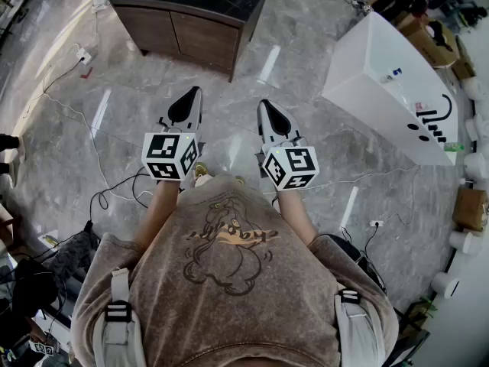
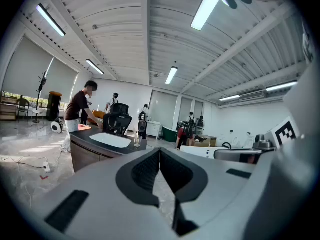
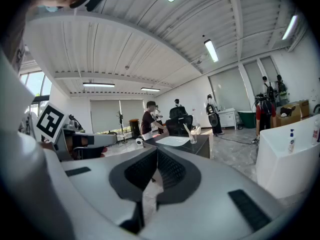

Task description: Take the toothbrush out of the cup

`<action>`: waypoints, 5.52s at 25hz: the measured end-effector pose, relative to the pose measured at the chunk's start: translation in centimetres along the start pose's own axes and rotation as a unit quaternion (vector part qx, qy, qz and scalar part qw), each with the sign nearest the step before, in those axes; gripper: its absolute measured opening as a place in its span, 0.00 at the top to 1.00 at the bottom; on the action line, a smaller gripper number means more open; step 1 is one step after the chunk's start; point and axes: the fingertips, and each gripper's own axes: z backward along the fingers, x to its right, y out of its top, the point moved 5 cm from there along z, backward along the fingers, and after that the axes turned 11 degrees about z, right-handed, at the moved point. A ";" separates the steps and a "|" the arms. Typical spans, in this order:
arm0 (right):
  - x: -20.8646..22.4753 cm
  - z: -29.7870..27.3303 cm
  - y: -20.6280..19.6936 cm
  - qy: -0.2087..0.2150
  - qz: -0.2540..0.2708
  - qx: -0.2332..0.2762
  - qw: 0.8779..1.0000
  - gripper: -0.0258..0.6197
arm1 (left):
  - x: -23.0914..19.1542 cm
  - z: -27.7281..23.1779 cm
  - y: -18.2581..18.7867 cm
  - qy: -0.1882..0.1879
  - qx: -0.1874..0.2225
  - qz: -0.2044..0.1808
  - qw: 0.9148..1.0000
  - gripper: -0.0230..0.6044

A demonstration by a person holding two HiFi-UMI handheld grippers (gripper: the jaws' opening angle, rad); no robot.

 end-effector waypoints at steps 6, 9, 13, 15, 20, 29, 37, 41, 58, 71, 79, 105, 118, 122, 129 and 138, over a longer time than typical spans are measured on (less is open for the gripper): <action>0.1 -0.5 0.0 0.001 -0.001 -0.004 1.000 0.93 | -0.4 -0.5 0.2 0.002 -0.005 0.002 1.000 0.94; 0.1 -0.5 0.1 0.001 -0.004 0.000 1.000 0.93 | -0.6 -0.7 0.2 0.002 -0.007 0.001 1.000 0.94; 0.1 -1.1 0.3 -0.002 -0.014 0.005 1.000 0.93 | -0.8 -1.2 0.6 -0.003 -0.008 -0.002 1.000 0.94; 0.0 -1.5 0.3 -0.005 -0.016 0.002 1.000 0.93 | -1.1 -1.5 0.9 -0.008 -0.010 -0.003 1.000 0.94; -0.2 -2.2 0.1 -0.023 -0.015 0.003 1.000 0.93 | -2.0 -2.5 1.5 -0.028 -0.014 -0.009 0.999 0.94; -0.5 -3.3 -0.3 -0.065 -0.018 0.018 0.998 0.93 | -4.3 -3.5 2.5 -0.056 -0.014 -0.009 0.998 0.94; 0.0 -5.7 -0.2 -0.063 -0.013 0.017 0.998 0.93 | -5.8 -5.5 2.7 -0.051 -0.019 -0.002 0.999 0.94; 0.7 -7.5 -0.2 -0.058 -0.017 0.014 0.998 0.93 | -6.6 -7.3 3.0 -0.052 -0.021 0.000 0.998 0.94; 8.0 -17.3 0.6 -0.053 -0.029 0.003 0.998 0.93 | -9.2 -18.1 5.3 -0.063 -0.032 0.013 0.997 0.94; 16.0 -24.9 2.5 -0.036 -0.036 0.008 0.999 0.93 | -9.8 -28.3 8.0 -0.050 -0.042 0.020 0.998 0.94; 20.4 -27.6 3.2 -0.018 -0.035 0.006 0.999 0.93 | -9.4 -32.6 9.3 -0.045 -0.033 0.040 0.998 0.94; 27.6 -38.7 6.1 -0.031 -0.020 0.007 0.999 0.93 | -13.4 -45.8 14.3 -0.077 -0.025 0.010 0.997 0.94; 29.8 -43.0 6.1 -0.035 -0.021 -0.005 0.999 0.93 | -14.3 -51.7 15.4 -0.105 -0.035 -0.028 0.993 0.94; 30.1 -43.9 6.3 -0.031 -0.019 -0.010 0.999 0.93 | -14.3 -52.8 15.8 -0.108 -0.029 -0.036 0.993 0.93; 30.3 -44.9 6.1 -0.025 -0.019 -0.017 0.999 0.93 | -15.4 -54.5 15.6 -0.081 -0.017 -0.041 0.996 0.38; 30.6 -46.1 6.0 -0.022 -0.018 -0.016 0.999 0.93 | -16.7 -56.2 15.5 -0.063 -0.018 -0.042 0.997 0.31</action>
